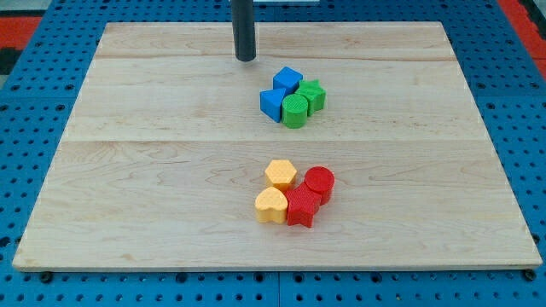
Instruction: Move your arm towards top center
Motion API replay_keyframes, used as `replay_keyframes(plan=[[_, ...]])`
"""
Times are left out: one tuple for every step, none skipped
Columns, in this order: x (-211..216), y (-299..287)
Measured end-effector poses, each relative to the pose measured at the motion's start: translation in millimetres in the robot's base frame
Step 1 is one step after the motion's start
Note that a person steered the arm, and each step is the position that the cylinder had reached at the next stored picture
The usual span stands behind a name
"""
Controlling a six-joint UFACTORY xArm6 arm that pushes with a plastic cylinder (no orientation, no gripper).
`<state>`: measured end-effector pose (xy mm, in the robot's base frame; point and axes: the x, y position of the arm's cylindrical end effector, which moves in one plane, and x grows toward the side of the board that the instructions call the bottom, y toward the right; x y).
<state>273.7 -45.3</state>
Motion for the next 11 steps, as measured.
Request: replay_keyframes(plan=[[0, 0], [0, 2], [0, 18], [-7, 52], [3, 93], [38, 123], [60, 143], [60, 143], [73, 145], [86, 153], [89, 155]])
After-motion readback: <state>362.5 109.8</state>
